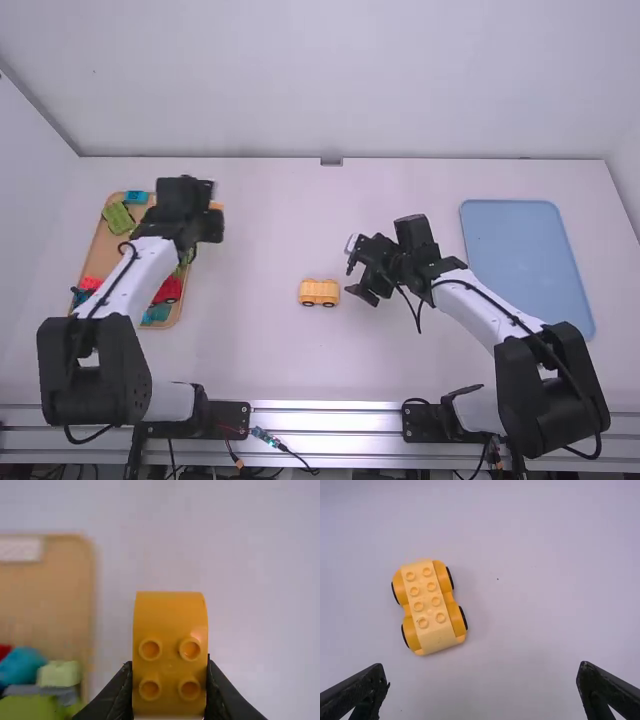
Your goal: Assemble lego blocks to make yellow taxi
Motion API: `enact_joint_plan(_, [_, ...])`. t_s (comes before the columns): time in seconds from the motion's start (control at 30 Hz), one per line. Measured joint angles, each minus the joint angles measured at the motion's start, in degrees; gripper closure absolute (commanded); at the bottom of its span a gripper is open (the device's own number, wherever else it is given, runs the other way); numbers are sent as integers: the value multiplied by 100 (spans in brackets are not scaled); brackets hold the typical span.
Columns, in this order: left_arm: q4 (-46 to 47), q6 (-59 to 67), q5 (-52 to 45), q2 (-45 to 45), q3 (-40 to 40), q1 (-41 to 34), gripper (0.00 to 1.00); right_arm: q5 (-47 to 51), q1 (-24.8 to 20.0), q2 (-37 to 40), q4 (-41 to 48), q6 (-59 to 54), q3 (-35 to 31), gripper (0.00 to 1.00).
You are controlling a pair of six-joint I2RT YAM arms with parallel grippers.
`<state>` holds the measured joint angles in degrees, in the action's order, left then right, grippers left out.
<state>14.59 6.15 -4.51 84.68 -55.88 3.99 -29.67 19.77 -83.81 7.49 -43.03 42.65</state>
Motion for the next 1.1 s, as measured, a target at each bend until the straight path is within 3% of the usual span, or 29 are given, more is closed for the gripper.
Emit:
enact_joint_plan(0.23, [809, 1825, -575, 0, -87, -1438, 98, -254, -472, 0, 28, 243, 0, 0])
enact_joint_plan(0.5, [1281, 3936, -1851, 0, -87, -2100, 98, -1362, -1255, 0, 245, -361, -133, 0])
enact_joint_plan(0.7, [1281, 4769, -2201, 94, -96, -2350, 99, -1921, -1333, 0, -997, -592, -990, 0])
enact_joint_plan(0.87, [1314, 5447, -2406, 623, -122, -2592, 98, -2205, -1110, -4, -2638, -640, -1926, 0])
enact_joint_plan(1.1, [1412, 5779, -2444, 911, -122, -2734, 98, -2243, -686, -682, -4028, -306, -2162, 1])
